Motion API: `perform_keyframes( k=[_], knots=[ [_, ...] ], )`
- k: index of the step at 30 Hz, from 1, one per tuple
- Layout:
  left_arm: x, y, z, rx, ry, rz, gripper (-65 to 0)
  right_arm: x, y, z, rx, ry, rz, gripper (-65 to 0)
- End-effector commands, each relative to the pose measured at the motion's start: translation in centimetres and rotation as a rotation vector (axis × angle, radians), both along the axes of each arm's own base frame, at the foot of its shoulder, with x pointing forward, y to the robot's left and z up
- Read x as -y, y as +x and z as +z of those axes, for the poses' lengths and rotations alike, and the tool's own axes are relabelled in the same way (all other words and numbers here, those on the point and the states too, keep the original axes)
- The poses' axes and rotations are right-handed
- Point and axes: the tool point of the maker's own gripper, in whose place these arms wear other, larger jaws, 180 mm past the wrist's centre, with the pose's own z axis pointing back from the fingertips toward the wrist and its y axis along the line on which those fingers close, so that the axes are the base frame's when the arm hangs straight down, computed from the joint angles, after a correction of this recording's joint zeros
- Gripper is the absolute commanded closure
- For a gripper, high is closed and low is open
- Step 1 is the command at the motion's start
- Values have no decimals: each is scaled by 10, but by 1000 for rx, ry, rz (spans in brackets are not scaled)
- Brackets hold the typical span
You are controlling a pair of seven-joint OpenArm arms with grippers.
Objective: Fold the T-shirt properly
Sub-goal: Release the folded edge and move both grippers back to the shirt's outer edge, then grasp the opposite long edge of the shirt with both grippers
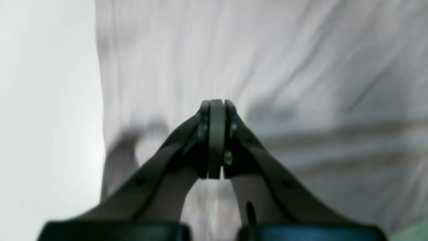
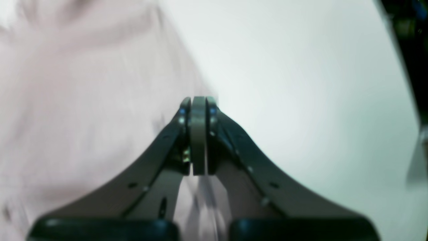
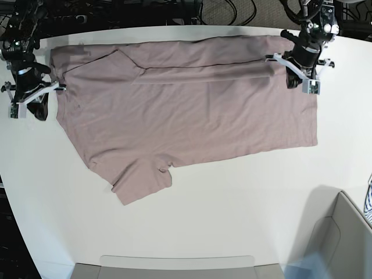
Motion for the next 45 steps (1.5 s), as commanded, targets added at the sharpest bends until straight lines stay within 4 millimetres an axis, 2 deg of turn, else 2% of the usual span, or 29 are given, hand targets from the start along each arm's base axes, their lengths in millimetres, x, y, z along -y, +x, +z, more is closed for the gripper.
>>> perform_keyframes(
  k=[1, 4, 8, 10, 12, 15, 17, 21, 23, 25, 28, 30, 32, 36, 38, 41, 45],
  knots=[
    [-7, 5, 9, 33, 14, 12, 0, 0, 17, 18, 59, -15, 21, 0],
    [-14, 21, 21, 85, 23, 31, 0, -13, 54, 4, -19, -5, 88, 0],
    [-11, 32, 27, 114, 17, 26, 0, -24, 104, -31, -95, -18, 129, 0],
    [-11, 34, 28, 119, 14, 26, 0, -29, 119, -57, -141, -32, 145, 0],
    [-10, 34, 28, 119, 12, 27, 0, -35, 123, -85, -198, -37, 156, 0],
    [-10, 33, 27, 116, 12, 27, 0, -35, 110, -119, -280, -46, 148, 0],
    [-12, 33, 27, 117, 15, 30, 0, -36, 82, -142, -344, -54, 155, 0],
    [-13, 33, 26, 115, 19, 32, 0, -51, 29, -155, -386, -74, 208, 0],
    [-14, 32, 23, 106, 19, 36, 0, -58, 8, -149, -376, -83, 228, 0],
    [-16, 37, 24, 115, 17, 41, 0, -60, -4, -138, -352, -85, 225, 0],
    [-14, 44, 27, 133, 9, 40, 0, -64, 5, -116, -275, -74, 204, 0],
    [-10, 43, 25, 132, -6, 51, 0, -60, 22, -92, -202, -82, 183, -19],
    [-9, 43, 24, 134, -14, 62, 0, -59, 43, -69, -127, -85, 172, -82],
    [-8, 43, 24, 133, -15, 58, 0, -54, 92, -25, -35, -112, 161, -254],
    [-8, 43, 24, 133, -15, 58, 0, -56, 115, -12, -19, -110, 166, -290],
    [-8, 43, 24, 133, -15, 56, 0, -60, 153, -12, -32, -90, 177, -293],
    [-7, 43, 24, 133, -20, 57, 0, -66, 188, -31, -79, -58, 214, -293]
  ],
)
